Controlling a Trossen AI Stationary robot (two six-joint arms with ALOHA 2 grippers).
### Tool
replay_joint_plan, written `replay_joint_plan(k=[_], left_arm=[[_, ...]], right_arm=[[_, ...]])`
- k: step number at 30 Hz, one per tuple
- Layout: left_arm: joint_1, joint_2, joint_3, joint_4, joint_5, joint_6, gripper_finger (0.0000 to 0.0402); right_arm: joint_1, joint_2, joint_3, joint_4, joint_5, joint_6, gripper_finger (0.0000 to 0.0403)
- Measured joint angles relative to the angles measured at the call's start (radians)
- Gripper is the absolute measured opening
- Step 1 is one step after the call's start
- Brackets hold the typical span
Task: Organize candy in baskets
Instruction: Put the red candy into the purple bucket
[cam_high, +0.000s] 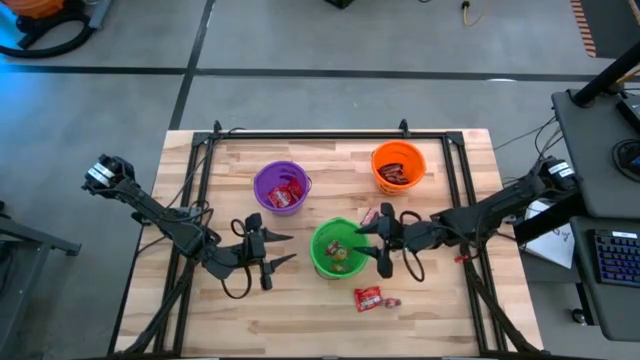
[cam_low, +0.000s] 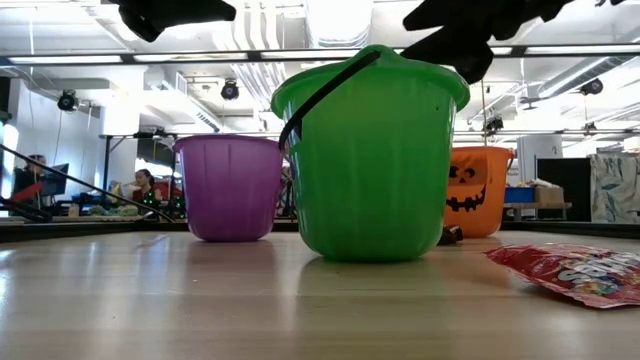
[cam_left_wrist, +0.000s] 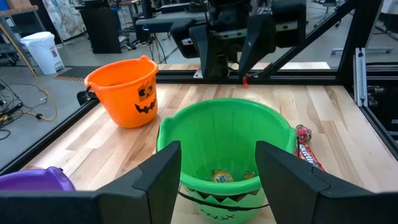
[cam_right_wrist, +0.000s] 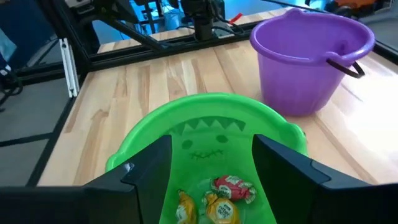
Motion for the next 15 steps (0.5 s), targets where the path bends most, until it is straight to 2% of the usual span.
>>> replay_joint_plan(k=[6, 11, 15], left_arm=[[0.0, 0.0, 0.0, 0.0, 0.0, 0.0, 0.019], [0.001, 0.0, 0.0, 0.002, 0.0, 0.0, 0.019], [0.001, 0.0, 0.0, 0.005, 0.0, -0.023, 0.019]], right_arm=[[-0.005, -0.045, 0.0, -0.046, 0.005, 0.03, 0.0217], [-0.056, -0.105, 0.024, -0.074, 0.008, 0.007, 0.0217], [-0.053, -0.143, 0.083, -0.252, -0.064, 0.058, 0.0217]])
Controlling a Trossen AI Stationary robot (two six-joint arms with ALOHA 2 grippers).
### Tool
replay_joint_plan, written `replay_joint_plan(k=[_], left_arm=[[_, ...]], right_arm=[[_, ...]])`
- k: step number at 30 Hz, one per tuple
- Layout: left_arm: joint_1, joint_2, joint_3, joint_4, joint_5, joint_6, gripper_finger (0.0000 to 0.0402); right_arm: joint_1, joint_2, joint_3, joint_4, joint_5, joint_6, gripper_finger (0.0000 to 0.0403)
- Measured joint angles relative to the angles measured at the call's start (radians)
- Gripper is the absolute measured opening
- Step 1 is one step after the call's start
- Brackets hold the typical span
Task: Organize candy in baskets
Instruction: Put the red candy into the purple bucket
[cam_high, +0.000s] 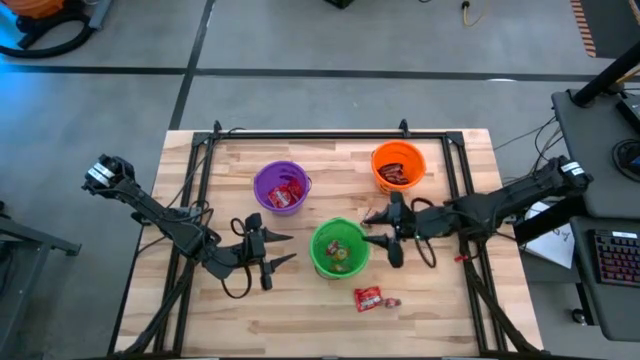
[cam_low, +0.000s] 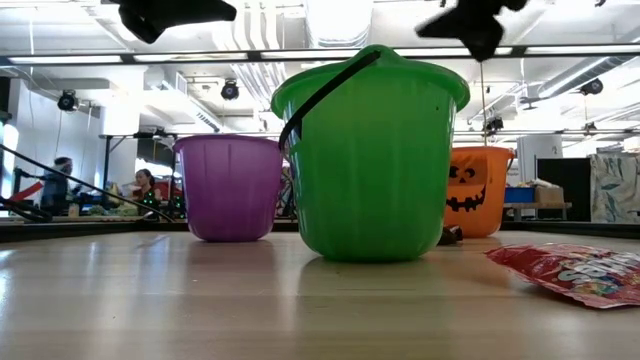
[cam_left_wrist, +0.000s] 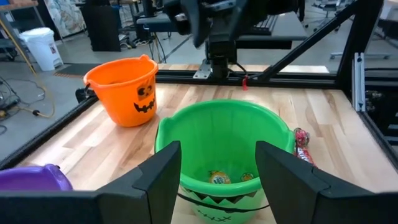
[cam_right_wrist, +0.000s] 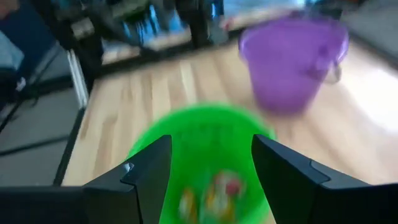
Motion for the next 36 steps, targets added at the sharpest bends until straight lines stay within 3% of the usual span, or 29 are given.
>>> replay_joint_plan(k=[7, 14, 21, 28, 36], left_arm=[[0.001, 0.0, 0.0, -0.006, 0.0, -0.014, 0.019], [0.003, 0.0, 0.0, -0.002, 0.0, -0.004, 0.019], [0.004, 0.0, 0.0, -0.003, 0.0, -0.003, 0.019], [0.004, 0.0, 0.0, -0.006, 0.0, 0.004, 0.019], [0.004, 0.0, 0.0, -0.006, 0.0, 0.005, 0.019]], right_arm=[[0.025, 0.018, 0.083, -0.442, -0.219, 0.32, 0.0216], [0.131, 0.045, 0.127, -0.684, -0.253, 0.539, 0.0215], [0.229, 0.095, 0.111, -0.683, -0.23, 0.631, 0.0216], [0.347, 0.25, 0.111, -0.654, -0.202, 0.438, 0.0221], [0.36, 0.426, 0.111, -0.414, -0.163, 0.364, 0.0221]])
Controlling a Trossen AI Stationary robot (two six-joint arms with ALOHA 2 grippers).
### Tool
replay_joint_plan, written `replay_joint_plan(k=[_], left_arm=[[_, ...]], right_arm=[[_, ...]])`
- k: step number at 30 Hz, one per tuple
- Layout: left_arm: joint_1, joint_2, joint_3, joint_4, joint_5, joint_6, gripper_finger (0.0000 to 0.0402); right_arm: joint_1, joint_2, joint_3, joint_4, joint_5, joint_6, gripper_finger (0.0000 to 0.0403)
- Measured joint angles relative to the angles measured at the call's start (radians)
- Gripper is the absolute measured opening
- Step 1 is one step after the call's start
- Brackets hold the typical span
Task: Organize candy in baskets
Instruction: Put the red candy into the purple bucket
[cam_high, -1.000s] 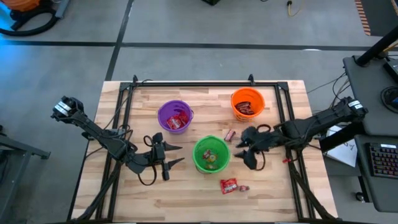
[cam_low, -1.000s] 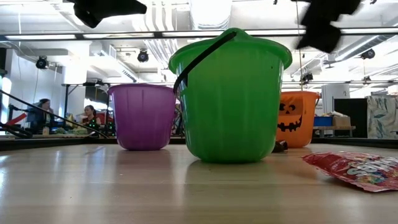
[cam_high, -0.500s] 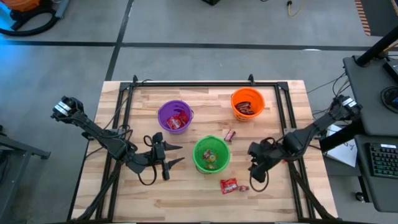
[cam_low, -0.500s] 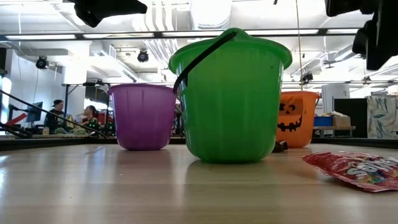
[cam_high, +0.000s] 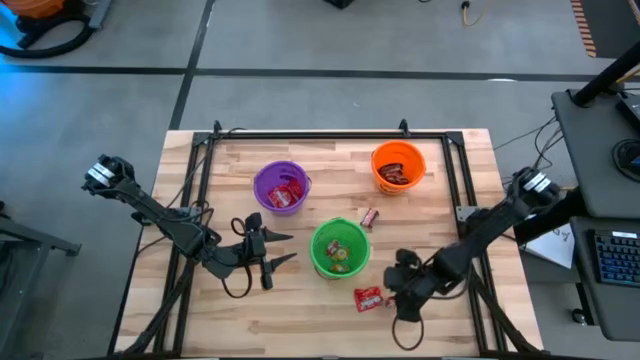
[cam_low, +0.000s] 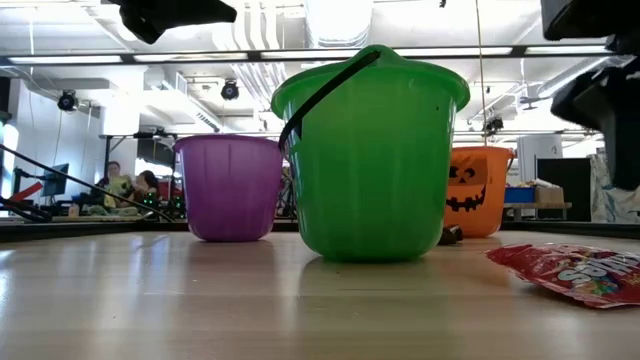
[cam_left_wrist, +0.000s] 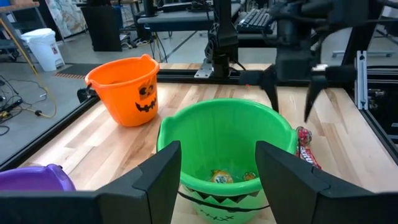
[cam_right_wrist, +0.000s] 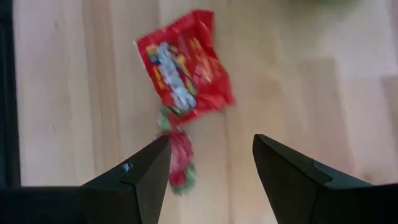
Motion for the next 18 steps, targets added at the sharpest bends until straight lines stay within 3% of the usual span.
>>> replay_joint_plan(k=[18], left_arm=[[0.0, 0.0, 0.0, 0.002, 0.0, -0.004, 0.019]], right_arm=[[-0.069, 0.17, 0.0, 0.236, 0.043, -0.095, 0.0208]])
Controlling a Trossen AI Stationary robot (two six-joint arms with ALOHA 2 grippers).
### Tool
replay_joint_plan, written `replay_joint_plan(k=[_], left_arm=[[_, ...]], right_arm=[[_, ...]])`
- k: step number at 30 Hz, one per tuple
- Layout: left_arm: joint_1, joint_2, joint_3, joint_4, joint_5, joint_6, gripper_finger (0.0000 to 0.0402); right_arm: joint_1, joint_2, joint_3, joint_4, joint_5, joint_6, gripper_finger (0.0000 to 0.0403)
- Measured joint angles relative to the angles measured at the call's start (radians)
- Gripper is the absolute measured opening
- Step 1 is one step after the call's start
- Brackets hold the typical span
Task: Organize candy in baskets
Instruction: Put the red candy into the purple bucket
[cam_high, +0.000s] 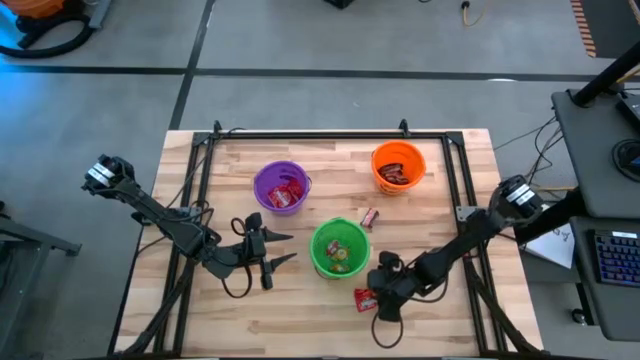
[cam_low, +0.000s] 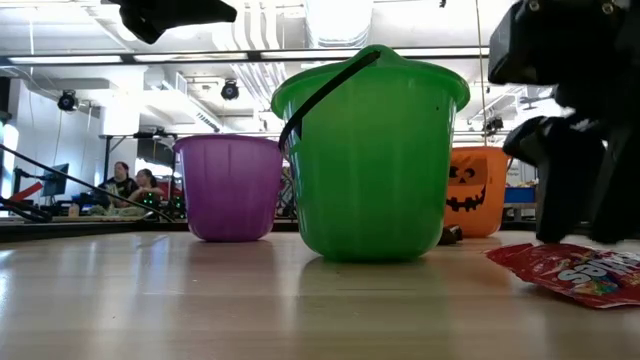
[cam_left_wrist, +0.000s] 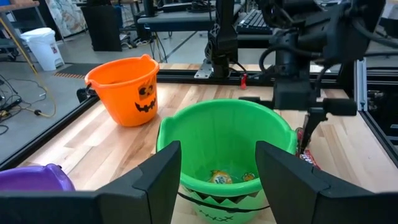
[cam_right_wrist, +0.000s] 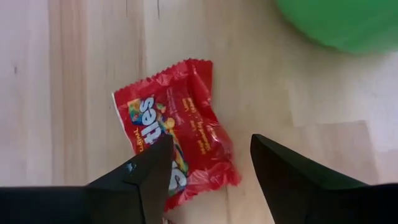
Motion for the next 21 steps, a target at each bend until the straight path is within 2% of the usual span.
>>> replay_joint_plan(k=[8, 21], left_arm=[[0.0, 0.0, 0.0, 0.001, 0.0, 0.0, 0.019], [0.002, 0.0, 0.0, 0.015, 0.0, -0.004, 0.019]], right_arm=[[-0.013, 0.052, 0.002, 0.042, -0.019, -0.025, 0.0177], [-0.039, 0.032, -0.001, 0.039, -0.019, -0.167, 0.0025]])
